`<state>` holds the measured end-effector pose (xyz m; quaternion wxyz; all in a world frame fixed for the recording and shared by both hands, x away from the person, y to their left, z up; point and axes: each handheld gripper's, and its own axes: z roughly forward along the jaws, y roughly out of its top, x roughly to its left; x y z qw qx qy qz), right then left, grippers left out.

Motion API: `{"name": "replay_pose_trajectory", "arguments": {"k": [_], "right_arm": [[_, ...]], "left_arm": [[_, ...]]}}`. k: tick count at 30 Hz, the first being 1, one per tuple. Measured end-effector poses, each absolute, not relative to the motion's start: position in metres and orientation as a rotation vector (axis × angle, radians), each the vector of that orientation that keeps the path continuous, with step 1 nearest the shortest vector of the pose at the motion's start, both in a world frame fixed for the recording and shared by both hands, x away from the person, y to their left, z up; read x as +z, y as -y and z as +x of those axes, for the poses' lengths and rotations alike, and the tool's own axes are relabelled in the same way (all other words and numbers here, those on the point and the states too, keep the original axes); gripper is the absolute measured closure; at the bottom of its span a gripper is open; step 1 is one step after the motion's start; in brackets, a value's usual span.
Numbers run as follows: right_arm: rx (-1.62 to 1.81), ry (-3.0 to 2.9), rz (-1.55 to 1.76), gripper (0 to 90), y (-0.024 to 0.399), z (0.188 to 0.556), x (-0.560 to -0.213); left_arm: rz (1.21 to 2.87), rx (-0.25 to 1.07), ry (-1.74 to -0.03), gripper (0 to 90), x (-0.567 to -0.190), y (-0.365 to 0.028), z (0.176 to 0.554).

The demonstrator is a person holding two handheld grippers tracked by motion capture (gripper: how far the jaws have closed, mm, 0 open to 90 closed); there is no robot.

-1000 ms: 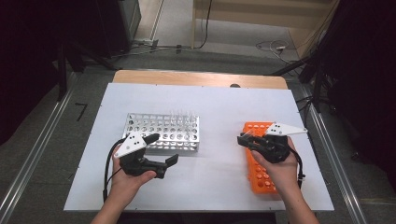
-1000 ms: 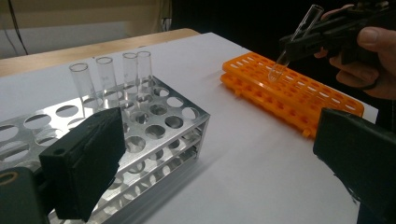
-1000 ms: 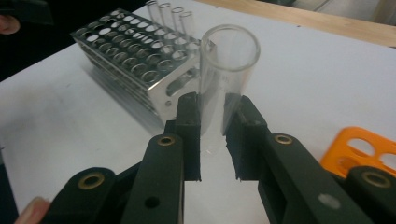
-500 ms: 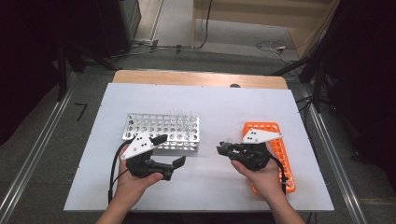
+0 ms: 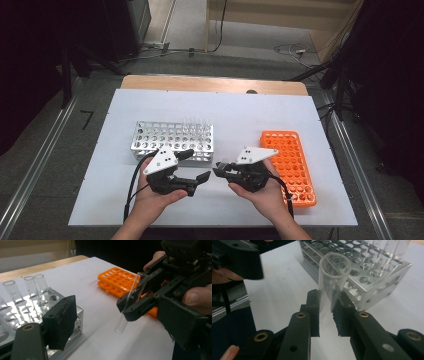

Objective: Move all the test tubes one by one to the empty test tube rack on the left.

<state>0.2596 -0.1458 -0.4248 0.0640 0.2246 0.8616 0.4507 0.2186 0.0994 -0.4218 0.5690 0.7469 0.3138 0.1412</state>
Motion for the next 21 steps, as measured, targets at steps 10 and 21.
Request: {"name": "replay_pose_trajectory", "arguments": {"k": [10, 21], "right_arm": [[1.332, -2.647, 0.618, 73.5, 0.128, 0.252, -0.429], [1.325, -2.677, 0.583, 73.5, 0.120, 0.247, -0.428]], "left_arm": [[1.761, 0.305, -0.689, 44.6, -0.422, -0.088, 0.216], [1.784, 0.302, -0.656, 64.0, -0.425, -0.080, 0.215]]}}
